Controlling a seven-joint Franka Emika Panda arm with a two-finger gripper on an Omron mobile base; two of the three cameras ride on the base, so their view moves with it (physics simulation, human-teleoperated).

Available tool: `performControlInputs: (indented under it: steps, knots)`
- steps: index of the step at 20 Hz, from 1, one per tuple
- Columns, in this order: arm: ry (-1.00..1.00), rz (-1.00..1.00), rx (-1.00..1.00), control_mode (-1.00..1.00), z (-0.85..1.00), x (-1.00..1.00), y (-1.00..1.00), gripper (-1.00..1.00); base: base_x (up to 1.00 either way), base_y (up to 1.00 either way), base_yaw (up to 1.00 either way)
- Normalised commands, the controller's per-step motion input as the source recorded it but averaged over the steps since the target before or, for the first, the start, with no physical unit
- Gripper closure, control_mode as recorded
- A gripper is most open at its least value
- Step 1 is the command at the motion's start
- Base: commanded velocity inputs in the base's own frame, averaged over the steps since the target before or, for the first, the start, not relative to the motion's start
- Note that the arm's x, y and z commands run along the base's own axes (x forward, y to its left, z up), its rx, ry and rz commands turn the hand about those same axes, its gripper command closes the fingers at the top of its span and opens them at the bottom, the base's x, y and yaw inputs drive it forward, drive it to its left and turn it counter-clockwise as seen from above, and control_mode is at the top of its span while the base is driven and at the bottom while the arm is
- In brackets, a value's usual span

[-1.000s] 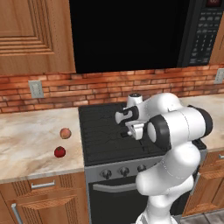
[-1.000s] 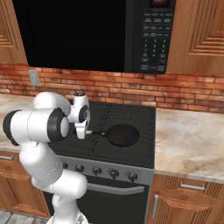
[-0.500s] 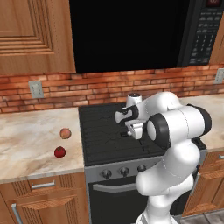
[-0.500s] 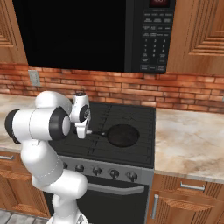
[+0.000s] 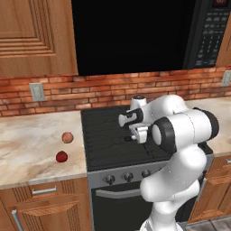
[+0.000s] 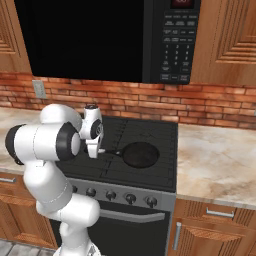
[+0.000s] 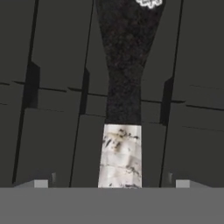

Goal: Place the pan on the front right burner on the stove. Then place the tomato and the onion in the pan and turn on the front right burner.

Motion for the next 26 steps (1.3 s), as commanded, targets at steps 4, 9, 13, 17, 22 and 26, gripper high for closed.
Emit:
performControlInputs:
  steps: [4, 9, 13, 17, 22, 26]
  knots:
    - [-0.02, 0.00, 0.00, -1.00, 0.32, -0.12, 0.00, -1.00, 0.00, 0.00, 0.00]
    - [-0.03, -0.01, 0.00, -1.00, 0.39, -0.19, 0.00, -1.00, 0.00, 0.00, 0.00]
    - [-0.01, 0.00, 0.00, -1.00, 0.26, -0.17, 0.00, -1.00, 0.00, 0.00, 0.00]
    - [0.00, 0.00, 0.00, -1.00, 0.28, -0.17, 0.00, -1.00, 0.00, 0.00, 0.00]
    - [0.00, 0.03, 0.00, -1.00, 0.35, -0.15, 0.01, -1.00, 0.00, 0.00, 0.00]
    - [0.00, 0.06, 0.00, -1.00, 0.36, -0.09, 0.04, -1.00, 0.00, 0.00, 0.00]
